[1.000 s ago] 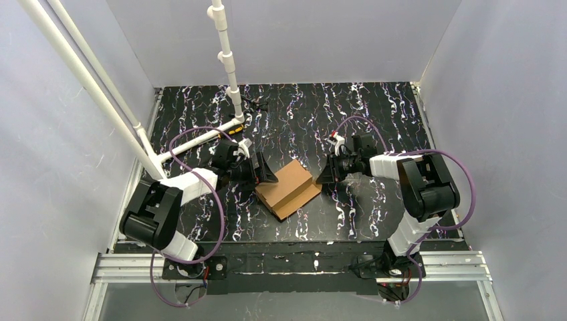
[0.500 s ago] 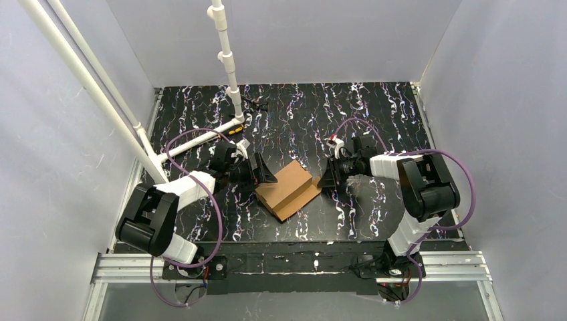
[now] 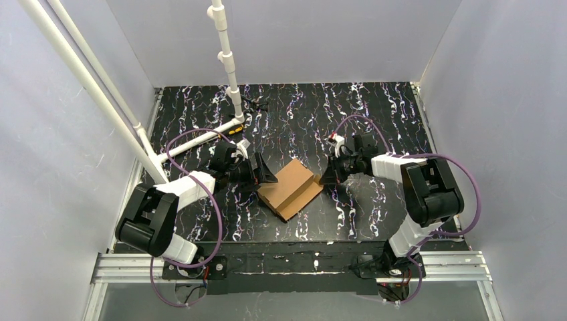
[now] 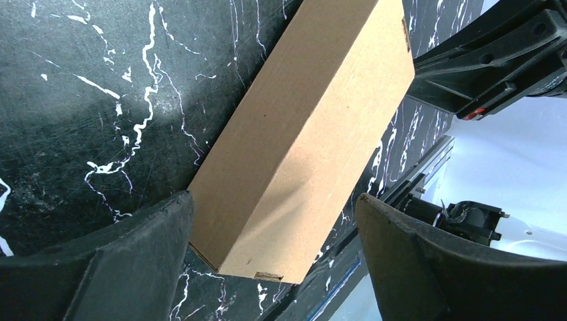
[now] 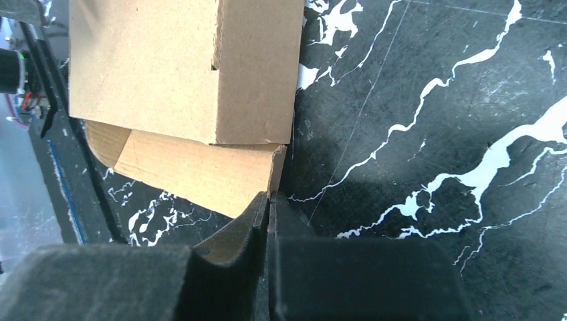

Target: Fold the paper box

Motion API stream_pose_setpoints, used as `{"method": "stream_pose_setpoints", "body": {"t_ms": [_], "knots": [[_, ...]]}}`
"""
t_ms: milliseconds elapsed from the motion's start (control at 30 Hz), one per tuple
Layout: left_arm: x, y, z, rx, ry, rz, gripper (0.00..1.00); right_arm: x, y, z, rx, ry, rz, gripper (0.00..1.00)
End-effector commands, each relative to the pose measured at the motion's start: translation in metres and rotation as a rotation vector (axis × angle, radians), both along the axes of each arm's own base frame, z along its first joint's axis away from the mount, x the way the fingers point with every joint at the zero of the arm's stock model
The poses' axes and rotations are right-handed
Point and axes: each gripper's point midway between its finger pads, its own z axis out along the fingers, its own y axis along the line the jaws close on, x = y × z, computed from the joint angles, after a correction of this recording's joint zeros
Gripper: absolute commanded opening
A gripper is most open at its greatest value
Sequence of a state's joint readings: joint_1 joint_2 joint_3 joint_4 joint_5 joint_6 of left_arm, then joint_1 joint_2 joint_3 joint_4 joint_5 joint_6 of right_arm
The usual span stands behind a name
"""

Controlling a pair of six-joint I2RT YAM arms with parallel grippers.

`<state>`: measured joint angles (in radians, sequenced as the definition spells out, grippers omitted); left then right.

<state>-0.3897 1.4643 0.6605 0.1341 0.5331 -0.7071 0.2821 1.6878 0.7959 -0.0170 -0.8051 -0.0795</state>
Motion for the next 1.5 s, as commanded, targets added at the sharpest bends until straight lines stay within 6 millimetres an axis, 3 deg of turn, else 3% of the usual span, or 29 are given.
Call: {"method": "stream_pose_setpoints", "body": {"t_ms": [0,200,467,633,1167,1467], "knots": [[-0.004,-0.005,0.012,-0.027,-0.027,-0.022,0.90,0.012,0.006,0.016,-0.047,-0.128,0.038,0.10],[0.006,-0.007,0.009,-0.011,-0.037,-0.028,0.98,0.014,0.015,0.013,-0.125,-0.173,0.069,0.09],[0.028,-0.011,0.005,0.020,-0.057,-0.030,0.98,0.020,0.014,0.010,-0.194,-0.208,0.073,0.08],[0.028,-0.016,-0.002,0.026,-0.036,-0.043,0.95,0.019,0.019,0.010,-0.224,-0.234,0.093,0.08],[0.022,-0.016,-0.025,0.062,0.028,-0.027,0.67,0.016,0.032,0.015,-0.259,-0.313,0.132,0.06],[0.019,-0.018,-0.031,0.064,0.053,-0.027,0.59,0.014,0.038,0.017,-0.282,-0.352,0.151,0.06]]}}
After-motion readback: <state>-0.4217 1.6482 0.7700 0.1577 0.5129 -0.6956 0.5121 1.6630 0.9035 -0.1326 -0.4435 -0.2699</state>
